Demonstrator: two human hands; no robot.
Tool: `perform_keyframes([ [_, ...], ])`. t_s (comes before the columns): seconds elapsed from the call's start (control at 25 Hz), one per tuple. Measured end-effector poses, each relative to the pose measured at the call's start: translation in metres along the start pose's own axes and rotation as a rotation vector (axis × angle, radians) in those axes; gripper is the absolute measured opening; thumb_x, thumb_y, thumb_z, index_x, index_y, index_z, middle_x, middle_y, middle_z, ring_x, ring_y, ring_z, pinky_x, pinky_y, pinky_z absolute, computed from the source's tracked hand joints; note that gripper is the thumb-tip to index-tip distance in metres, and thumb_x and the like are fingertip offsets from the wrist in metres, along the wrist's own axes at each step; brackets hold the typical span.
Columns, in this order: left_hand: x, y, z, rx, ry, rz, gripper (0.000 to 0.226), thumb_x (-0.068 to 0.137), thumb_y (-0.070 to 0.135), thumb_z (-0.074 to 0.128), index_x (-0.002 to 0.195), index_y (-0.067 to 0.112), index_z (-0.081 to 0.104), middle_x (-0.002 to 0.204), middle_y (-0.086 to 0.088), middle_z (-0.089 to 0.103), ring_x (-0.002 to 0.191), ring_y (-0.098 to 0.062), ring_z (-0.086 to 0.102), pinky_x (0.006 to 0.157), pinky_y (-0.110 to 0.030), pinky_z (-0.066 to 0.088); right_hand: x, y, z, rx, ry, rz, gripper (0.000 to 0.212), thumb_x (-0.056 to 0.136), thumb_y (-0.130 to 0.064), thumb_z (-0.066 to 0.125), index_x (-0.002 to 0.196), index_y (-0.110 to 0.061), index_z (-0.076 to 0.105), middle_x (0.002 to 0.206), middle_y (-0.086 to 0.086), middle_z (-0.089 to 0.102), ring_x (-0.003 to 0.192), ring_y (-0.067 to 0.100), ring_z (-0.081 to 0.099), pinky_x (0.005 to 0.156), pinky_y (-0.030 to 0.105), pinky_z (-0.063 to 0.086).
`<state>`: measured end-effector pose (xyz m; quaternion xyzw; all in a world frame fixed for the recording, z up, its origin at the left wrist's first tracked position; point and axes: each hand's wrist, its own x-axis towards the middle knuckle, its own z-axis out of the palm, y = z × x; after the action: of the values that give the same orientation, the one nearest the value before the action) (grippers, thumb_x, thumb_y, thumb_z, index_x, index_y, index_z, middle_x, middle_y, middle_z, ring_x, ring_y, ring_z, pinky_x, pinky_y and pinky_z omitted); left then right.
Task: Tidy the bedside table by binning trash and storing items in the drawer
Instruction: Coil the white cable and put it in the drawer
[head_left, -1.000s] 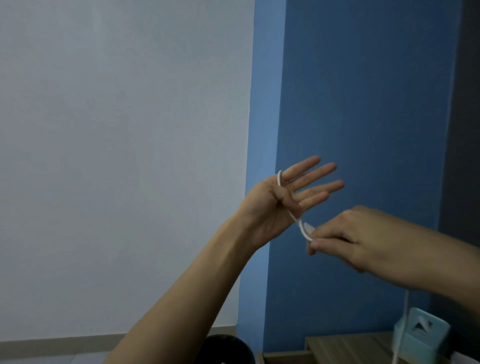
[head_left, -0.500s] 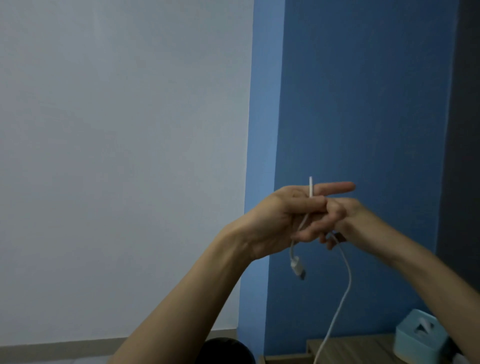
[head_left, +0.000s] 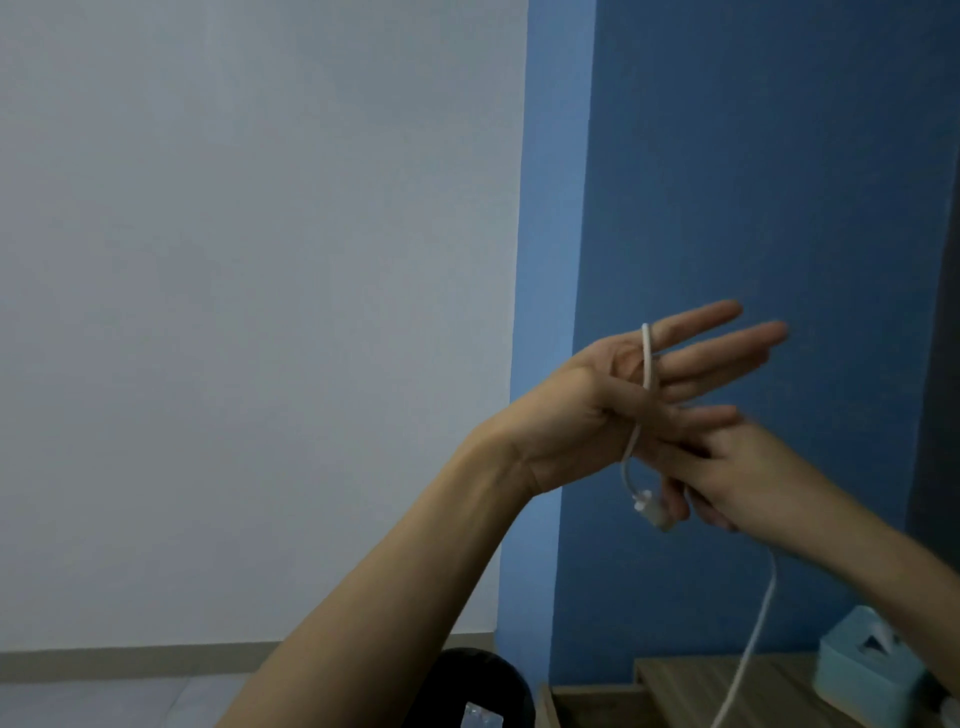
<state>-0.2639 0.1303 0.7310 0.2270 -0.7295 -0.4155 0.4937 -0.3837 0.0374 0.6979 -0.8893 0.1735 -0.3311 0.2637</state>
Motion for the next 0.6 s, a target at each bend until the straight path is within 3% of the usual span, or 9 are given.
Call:
perform_keyframes([
  [0.16,0.004,-0.004,-0.006,0.176,0.158,0.028,0.052,0.092,-0.011,0.033,0.142,0.0,0.03,0.153,-0.013,0.029,0.143,-0.021,0.027,0.117,-0.038,0.024,-0.014,-0.018,0.005,-0.128,-0.027,-0.087,0.044,0.091,-0.033,0.049,0.054,-0.013,0.061,0.053,0.006,0.064,0.043,0.009,0.056,0.053,0.021,0.045],
  [0.36,0.004,-0.013,-0.012,0.24,0.183,-0.058,0.037,0.099,0.002,0.03,0.136,-0.004,0.037,0.139,-0.026,0.045,0.128,-0.024,0.048,0.105,-0.028,0.039,-0.029,-0.034,-0.007,-0.401,-0.026,-0.087,0.034,0.087,-0.033,0.053,0.057,-0.019,0.062,0.049,0.0,0.062,0.042,0.011,0.054,0.047,0.022,0.043],
  [0.44,0.003,-0.018,-0.014,0.298,0.162,-0.07,0.036,0.098,-0.003,0.029,0.132,-0.01,0.04,0.136,-0.03,0.047,0.122,-0.024,0.052,0.107,-0.029,0.039,-0.035,-0.037,-0.011,-0.591,0.03,-0.135,0.033,0.084,-0.039,0.053,0.059,-0.019,0.059,0.064,-0.014,0.065,0.047,0.013,0.054,0.053,0.031,0.047],
  [0.52,0.002,-0.021,-0.012,0.264,0.171,-0.105,0.037,0.095,-0.006,0.03,0.13,-0.01,0.042,0.118,-0.027,0.062,0.102,-0.017,0.063,0.097,-0.025,0.048,-0.039,-0.04,-0.016,-0.692,0.097,-0.201,0.032,0.081,-0.047,0.053,0.058,-0.025,0.058,0.074,-0.039,0.055,0.041,0.007,0.047,0.051,0.03,0.046],
  [0.6,0.001,-0.021,-0.009,0.216,0.179,-0.128,0.041,0.086,-0.009,0.033,0.123,-0.006,0.05,0.092,-0.006,0.071,0.083,-0.008,0.066,0.081,-0.018,0.051,-0.04,-0.044,-0.027,-0.729,0.151,-0.282,0.031,0.074,-0.056,0.05,0.058,-0.033,0.061,0.042,-0.019,0.051,0.036,-0.005,0.038,0.043,0.023,0.04],
])
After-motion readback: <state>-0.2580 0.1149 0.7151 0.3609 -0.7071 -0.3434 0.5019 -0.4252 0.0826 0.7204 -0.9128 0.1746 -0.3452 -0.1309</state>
